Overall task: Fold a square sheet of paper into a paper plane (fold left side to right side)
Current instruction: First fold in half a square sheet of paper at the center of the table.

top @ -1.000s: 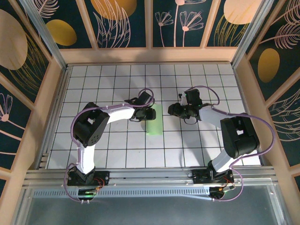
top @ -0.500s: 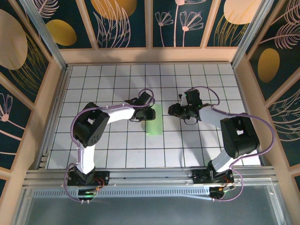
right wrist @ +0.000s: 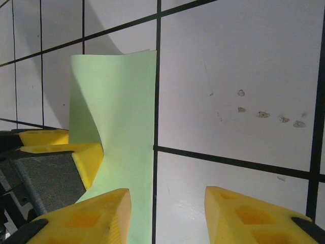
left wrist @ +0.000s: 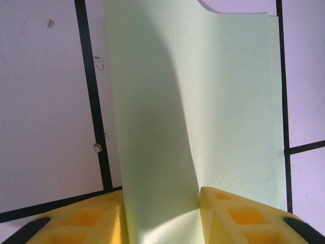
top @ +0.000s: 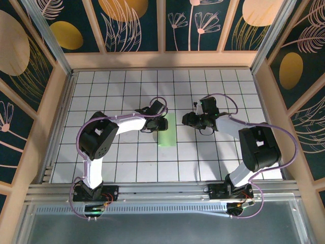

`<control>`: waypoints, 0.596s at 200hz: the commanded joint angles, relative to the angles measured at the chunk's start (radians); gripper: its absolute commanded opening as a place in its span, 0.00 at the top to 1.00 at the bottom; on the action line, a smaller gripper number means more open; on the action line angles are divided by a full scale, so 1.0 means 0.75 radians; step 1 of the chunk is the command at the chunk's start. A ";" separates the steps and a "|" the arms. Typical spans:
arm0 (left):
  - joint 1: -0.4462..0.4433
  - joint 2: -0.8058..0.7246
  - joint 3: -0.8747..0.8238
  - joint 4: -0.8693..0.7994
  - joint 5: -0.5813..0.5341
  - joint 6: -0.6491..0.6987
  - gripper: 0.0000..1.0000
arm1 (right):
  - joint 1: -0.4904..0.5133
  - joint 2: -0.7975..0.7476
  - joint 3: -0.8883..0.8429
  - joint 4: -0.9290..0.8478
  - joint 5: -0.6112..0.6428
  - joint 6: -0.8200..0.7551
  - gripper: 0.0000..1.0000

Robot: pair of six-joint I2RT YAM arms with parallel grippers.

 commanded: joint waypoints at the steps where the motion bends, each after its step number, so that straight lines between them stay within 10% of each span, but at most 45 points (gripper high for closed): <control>1: 0.032 0.117 -0.070 -0.096 -0.132 0.022 0.59 | -0.009 -0.013 -0.016 0.005 -0.014 -0.021 0.57; 119: 0.032 0.150 -0.068 -0.074 -0.092 0.015 0.56 | -0.004 0.004 -0.001 -0.002 -0.065 -0.024 0.57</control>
